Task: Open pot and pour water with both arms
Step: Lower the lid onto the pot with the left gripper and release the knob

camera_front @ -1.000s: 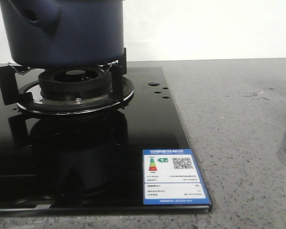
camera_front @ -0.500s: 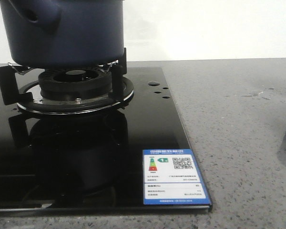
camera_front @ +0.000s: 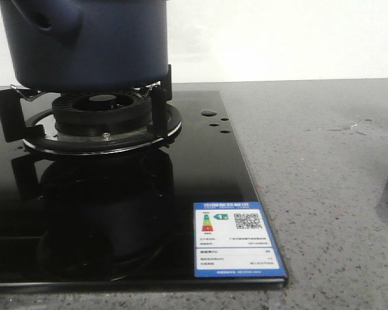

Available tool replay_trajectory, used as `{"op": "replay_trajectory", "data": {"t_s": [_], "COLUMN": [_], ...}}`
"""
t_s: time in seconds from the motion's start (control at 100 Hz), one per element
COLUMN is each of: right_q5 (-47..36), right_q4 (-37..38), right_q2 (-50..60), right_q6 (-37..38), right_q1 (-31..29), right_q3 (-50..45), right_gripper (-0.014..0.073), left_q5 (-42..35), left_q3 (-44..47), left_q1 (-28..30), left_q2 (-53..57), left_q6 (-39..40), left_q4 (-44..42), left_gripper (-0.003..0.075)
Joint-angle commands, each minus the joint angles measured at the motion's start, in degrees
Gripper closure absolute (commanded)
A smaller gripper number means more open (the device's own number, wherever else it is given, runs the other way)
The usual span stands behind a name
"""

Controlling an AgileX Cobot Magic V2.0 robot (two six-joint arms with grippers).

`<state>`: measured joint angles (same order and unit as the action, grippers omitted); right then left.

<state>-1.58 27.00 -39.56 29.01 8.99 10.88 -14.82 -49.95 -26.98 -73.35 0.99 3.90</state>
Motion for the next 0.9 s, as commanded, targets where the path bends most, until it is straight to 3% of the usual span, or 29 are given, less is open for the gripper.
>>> {"op": "replay_trajectory", "data": {"t_s": [0.0,0.89], "right_q5": [-3.2,-3.2], "right_q4": [0.0,0.0], "right_q2": [0.3,0.3], "right_q6": [0.1,0.1], "right_q1": [0.0,0.0], "right_q3": [1.4,1.4], "right_gripper": [-0.0006,-0.0006], "left_q5": [-7.4,-7.7], "left_q3": [-1.9,-1.9], "left_q1": [-0.4,-2.6], "left_q2": [1.1,-1.2], "left_q6": [0.5,0.5], "left_q4": [0.0,-0.7], "left_gripper": [0.0381,0.0381]}}
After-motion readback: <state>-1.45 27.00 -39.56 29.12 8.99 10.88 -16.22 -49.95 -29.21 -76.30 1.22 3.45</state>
